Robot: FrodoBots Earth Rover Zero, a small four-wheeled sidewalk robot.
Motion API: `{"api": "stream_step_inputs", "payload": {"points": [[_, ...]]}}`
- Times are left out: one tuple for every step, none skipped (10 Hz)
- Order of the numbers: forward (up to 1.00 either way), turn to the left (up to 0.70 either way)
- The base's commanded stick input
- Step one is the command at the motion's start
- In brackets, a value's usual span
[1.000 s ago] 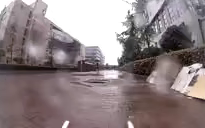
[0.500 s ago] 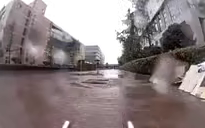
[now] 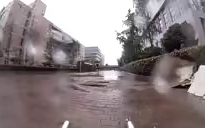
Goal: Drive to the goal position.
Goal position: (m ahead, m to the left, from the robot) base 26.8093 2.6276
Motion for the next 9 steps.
{"api": "stream_step_inputs", "payload": {"points": [[0.70, 0.00], [0.70, 0.00], [0.70, 0.00], [0.70, 0.00], [0.70, 0.00], [0.70, 0.00], [0.70, 0.00], [0.70, 0.00], [0.70, 0.00]]}}
